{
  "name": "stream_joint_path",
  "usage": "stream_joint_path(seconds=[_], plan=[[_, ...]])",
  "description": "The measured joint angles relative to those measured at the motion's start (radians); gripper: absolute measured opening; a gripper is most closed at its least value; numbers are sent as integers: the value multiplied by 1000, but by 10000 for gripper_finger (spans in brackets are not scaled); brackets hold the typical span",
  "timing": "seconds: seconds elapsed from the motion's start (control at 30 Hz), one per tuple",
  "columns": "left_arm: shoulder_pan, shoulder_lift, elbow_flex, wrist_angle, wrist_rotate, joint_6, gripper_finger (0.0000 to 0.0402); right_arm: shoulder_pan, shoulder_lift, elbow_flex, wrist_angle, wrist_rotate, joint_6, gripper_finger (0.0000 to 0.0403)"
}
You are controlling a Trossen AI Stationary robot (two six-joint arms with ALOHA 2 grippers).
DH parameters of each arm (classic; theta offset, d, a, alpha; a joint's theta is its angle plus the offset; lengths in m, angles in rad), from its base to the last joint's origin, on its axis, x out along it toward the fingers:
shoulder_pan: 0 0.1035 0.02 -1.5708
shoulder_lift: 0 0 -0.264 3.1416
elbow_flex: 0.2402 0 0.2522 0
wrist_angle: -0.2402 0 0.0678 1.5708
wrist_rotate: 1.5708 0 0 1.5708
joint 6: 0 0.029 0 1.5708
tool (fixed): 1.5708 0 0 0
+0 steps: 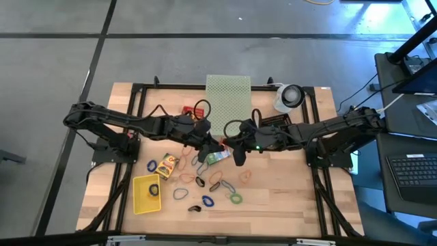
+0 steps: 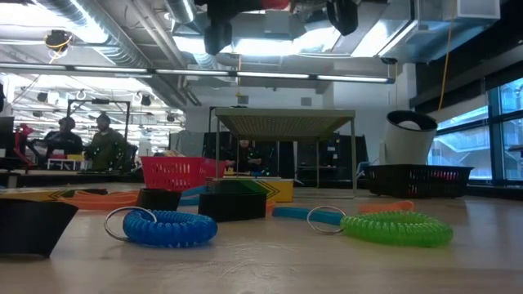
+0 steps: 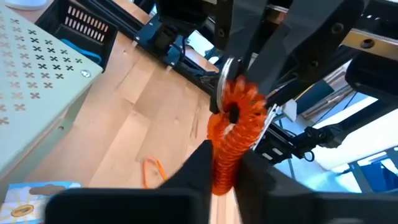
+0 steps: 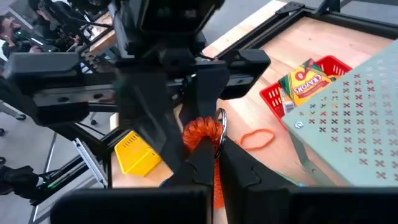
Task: Pick & Place Office Desk Supplies
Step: Put the orange spring rubber band into the yellow bin
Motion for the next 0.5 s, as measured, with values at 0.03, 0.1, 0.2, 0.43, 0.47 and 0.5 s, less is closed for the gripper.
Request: stream_joint_path(seconds=[0.03, 0.1, 0.2, 0.43, 0.47, 0.5], plan=[[0, 0, 0, 0, 0, -3, 22, 0, 0, 0, 3, -3, -2, 5], [0, 0, 0, 3, -1, -19, 17, 2, 0, 0, 4, -12, -3, 5], [0, -2, 0, 3, 0, -48, 13, 2, 0, 0, 5, -32, -3, 19], [-1, -34, 0, -16, 4, -72, 12, 2, 0, 0, 8, -120, -36, 117], [-1, -41, 0, -30, 4, -76, 12, 2, 0, 0, 11, -133, -36, 134], [-1, -48, 0, -52, 4, -77, 12, 0, 0, 0, 15, -139, -32, 149]])
